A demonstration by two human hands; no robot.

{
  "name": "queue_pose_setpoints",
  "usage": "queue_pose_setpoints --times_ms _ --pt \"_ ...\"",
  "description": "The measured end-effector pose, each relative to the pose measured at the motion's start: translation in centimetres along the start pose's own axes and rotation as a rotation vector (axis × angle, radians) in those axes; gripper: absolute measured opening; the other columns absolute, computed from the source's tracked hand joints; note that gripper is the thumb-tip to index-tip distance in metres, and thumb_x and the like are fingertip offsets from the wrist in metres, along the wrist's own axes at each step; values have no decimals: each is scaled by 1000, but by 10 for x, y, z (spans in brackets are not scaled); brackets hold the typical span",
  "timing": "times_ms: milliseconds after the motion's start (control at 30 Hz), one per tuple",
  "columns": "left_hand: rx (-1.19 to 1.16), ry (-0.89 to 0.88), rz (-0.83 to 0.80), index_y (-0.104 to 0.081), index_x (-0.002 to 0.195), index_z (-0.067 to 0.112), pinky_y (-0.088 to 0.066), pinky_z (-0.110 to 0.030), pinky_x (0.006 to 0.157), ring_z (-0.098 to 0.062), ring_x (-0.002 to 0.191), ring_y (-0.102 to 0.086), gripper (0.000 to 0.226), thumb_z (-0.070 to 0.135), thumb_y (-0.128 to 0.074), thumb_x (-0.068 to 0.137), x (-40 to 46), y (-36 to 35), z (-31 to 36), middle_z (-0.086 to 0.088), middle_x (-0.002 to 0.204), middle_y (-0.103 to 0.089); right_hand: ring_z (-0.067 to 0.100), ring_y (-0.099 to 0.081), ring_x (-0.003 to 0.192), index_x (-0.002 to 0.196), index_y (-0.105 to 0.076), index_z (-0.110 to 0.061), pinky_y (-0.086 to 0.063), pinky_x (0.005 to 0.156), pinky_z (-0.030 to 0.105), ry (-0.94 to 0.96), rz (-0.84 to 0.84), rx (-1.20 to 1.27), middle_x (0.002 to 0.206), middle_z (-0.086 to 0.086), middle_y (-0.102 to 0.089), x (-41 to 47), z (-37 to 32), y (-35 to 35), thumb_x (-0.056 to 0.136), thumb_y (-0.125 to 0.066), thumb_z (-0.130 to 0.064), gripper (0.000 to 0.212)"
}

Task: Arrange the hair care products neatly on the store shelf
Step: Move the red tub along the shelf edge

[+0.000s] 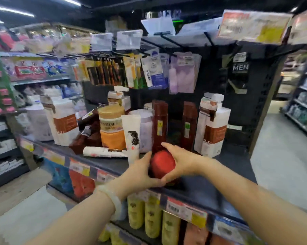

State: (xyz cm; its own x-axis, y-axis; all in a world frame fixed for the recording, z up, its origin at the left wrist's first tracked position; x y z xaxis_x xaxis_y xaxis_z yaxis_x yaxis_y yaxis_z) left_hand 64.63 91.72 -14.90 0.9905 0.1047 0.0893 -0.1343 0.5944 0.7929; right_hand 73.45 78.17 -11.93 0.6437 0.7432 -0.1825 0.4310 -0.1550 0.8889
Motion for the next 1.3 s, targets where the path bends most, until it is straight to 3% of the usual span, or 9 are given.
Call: queue_pose_setpoints --times_ms 67,200,367,467,533,733,867,1100,1300 --pt "-11 -40 -38 -25 141 16 -30 -15 97 -13 125 -41 92 33 -78 68 5 -2 -1 10 127 -41 26 -27 135 147 -2 -33 -31 112 42 -38 66 8 148 6 -25 -3 0 -3 58 -83 -47 121" --pt "-64 -127 -116 -22 144 16 -32 -21 102 -16 128 -41 102 37 -81 63 16 -13 10 0 142 -41 23 -34 131 146 -3 -36 -38 108 40 -136 184 41 145 4 -31 -28 11 -2 53 -84 -45 124" --pt "-184 -286 -253 -30 138 19 -32 -8 83 -6 114 -48 89 28 -81 66 24 -39 61 14 115 -46 24 -34 130 146 -7 -31 -37 107 37 -317 316 19 143 5 -33 -82 41 13 51 -84 -47 123" --pt "-226 -328 -348 -31 138 21 -40 -19 95 -12 120 -50 91 28 -82 64 27 -62 84 8 123 -51 24 -39 125 146 -8 -32 -41 103 39 -433 342 20 138 6 -37 -113 57 14 49 -84 -48 124" --pt "-159 -350 -382 -22 143 18 -37 -24 103 -14 126 -44 100 33 -81 64 26 -75 94 3 136 -45 24 -37 129 145 -8 -33 -40 105 40 -480 346 36 140 4 -35 -130 63 9 47 -85 -50 126" --pt "-116 -381 -383 -23 142 19 -36 -24 102 -15 124 -44 97 32 -80 64 28 -84 105 1 138 -44 19 -30 137 148 -5 -28 -30 113 37 -485 337 291 153 -1 -22 -159 74 5 57 -87 -33 122" --pt "-163 -353 -390 -26 141 23 -40 -30 104 -15 121 -48 96 31 -81 64 30 -85 102 2 137 -45 10 -38 118 146 -13 -25 -35 99 22 -493 306 363 147 0 -31 -170 82 3 64 -84 -13 109" --pt "-203 -323 -394 -29 140 27 -41 -36 105 -18 119 -51 92 28 -81 64 33 -87 101 3 134 -48 19 -41 126 146 -14 -26 -39 106 31 -504 329 387 146 0 -34 -171 93 -4 65 -82 -8 107" --pt "-211 -323 -391 -29 139 28 -41 -34 104 -18 118 -52 89 26 -80 66 33 -86 102 3 133 -48 16 -43 122 146 -15 -24 -40 102 28 -487 323 385 142 0 -37 -171 95 -6 65 -78 0 105"
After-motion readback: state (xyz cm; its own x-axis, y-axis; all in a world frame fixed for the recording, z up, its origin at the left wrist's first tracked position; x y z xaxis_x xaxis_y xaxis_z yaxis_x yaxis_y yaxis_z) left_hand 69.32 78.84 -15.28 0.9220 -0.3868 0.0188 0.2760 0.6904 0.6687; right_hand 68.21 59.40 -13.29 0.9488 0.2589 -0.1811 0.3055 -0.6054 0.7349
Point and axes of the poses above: each hand's wrist, its own x-axis towards the middle knuckle, its own y-axis out of the back of the hand, z = x × y, the point moved 1 cm from there along x, towards the middle knuckle
